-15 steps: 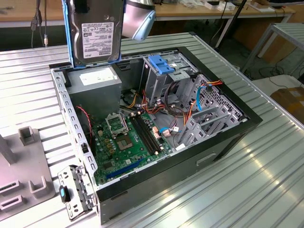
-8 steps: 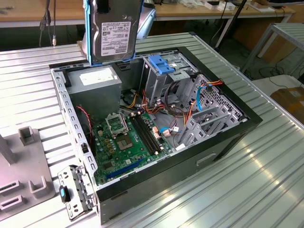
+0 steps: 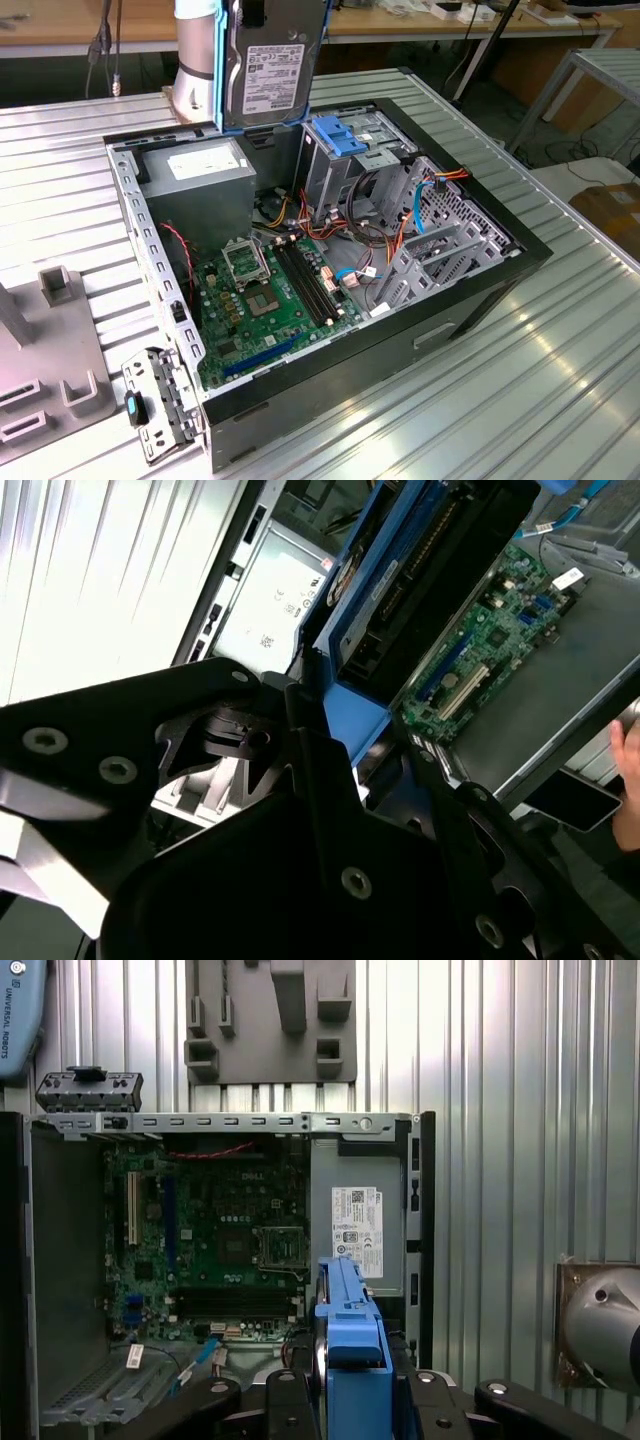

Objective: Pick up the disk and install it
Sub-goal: 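Insert the disk into the insertion slot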

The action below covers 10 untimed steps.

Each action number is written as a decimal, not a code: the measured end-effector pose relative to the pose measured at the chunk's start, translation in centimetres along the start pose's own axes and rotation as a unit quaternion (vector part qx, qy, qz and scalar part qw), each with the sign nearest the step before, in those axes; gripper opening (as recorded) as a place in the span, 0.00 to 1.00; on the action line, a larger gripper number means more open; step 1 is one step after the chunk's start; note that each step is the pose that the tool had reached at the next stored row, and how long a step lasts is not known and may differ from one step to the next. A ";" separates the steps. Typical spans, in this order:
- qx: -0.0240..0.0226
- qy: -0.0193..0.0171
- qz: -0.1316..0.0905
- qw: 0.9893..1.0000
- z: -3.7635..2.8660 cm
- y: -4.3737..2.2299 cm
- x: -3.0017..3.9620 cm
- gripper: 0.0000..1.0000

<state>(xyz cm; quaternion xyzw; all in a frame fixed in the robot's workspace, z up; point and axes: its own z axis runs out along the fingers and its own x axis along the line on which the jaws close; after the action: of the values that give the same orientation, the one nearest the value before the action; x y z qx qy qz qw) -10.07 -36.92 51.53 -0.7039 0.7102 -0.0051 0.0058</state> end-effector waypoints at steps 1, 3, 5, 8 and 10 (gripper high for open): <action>0.000 0.000 0.000 1.000 0.00 -0.04 0.00 0.37; 0.000 0.000 0.000 1.000 0.00 -0.05 0.00 0.37; 0.000 0.000 0.000 1.000 0.00 -0.07 0.00 0.37; 0.000 0.001 0.000 1.000 0.00 -0.08 0.00 0.37; 0.000 0.001 0.000 1.000 0.01 -0.09 0.02 0.37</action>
<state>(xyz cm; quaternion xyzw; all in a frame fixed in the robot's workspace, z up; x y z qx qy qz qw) -9.98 -36.94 51.52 -0.7039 0.7103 -0.0060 0.0050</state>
